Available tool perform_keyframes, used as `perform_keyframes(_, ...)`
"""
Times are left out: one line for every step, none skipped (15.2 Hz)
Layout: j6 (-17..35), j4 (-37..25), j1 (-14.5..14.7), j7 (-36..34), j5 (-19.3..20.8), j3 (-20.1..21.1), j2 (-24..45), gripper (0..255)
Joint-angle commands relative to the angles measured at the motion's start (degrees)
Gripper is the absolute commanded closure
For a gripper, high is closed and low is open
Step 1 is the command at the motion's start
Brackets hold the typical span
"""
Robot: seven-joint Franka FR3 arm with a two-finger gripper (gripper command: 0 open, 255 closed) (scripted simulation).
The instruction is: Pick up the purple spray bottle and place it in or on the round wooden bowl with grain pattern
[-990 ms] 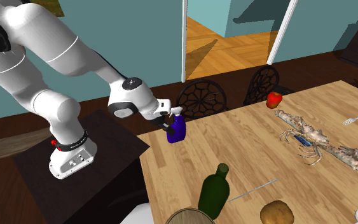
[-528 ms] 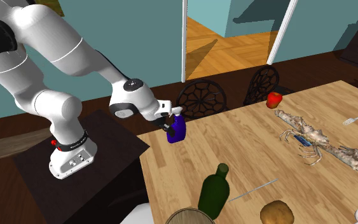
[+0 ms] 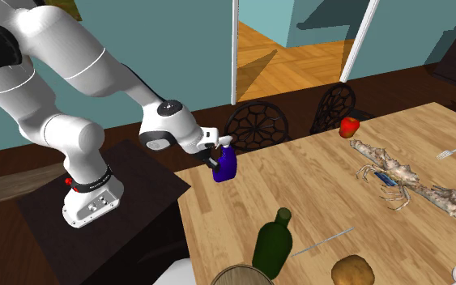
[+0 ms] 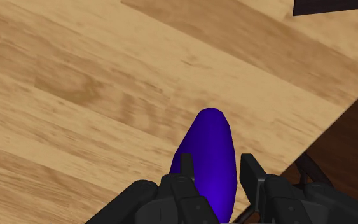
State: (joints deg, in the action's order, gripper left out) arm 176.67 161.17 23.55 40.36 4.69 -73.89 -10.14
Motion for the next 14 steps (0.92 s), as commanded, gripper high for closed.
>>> perform_keyframes(-0.01,0.0,0.01,0.01,0.0,-0.01,0.03,255)
perform_keyframes(-0.01,0.0,-0.01,0.0,0.01,0.0,0.02,255)
perform_keyframes(0.0,0.01,0.0,0.0,0.0,0.0,0.03,255)
perform_keyframes(-1.09,-0.02,-4.9,-1.52,1.91,4.51,-0.61,255)
perform_keyframes(-2.19,-0.07,-9.07,-2.95,3.72,8.32,-1.35,255)
perform_keyframes(-3.31,-0.14,-12.53,-4.33,5.48,11.45,-2.18,255)
perform_keyframes(-4.45,-0.24,-15.4,-5.64,7.16,14.03,-3.08,255)
perform_keyframes(-5.6,-0.36,-17.82,-6.8,8.62,16.21,-4.01,255)
perform_keyframes(-6.76,-0.49,-19.84,-7.86,9.95,18.04,-4.96,255)
perform_keyframes(-7.93,-0.64,-21.55,-8.8,11.14,19.6,-5.93,255)
perform_keyframes(-9.09,-0.8,-23.02,-9.63,12.16,20.97,-6.91,255)
perform_keyframes(-10.26,-0.97,-24.3,-10.34,13.02,22.21,-7.87,255)
perform_keyframes(-11.43,-1.16,-25.4,-10.98,13.78,23.29,-8.83,255)
perform_keyframes(-12.59,-1.36,-26.36,-11.55,14.44,24.27,-9.78,255)
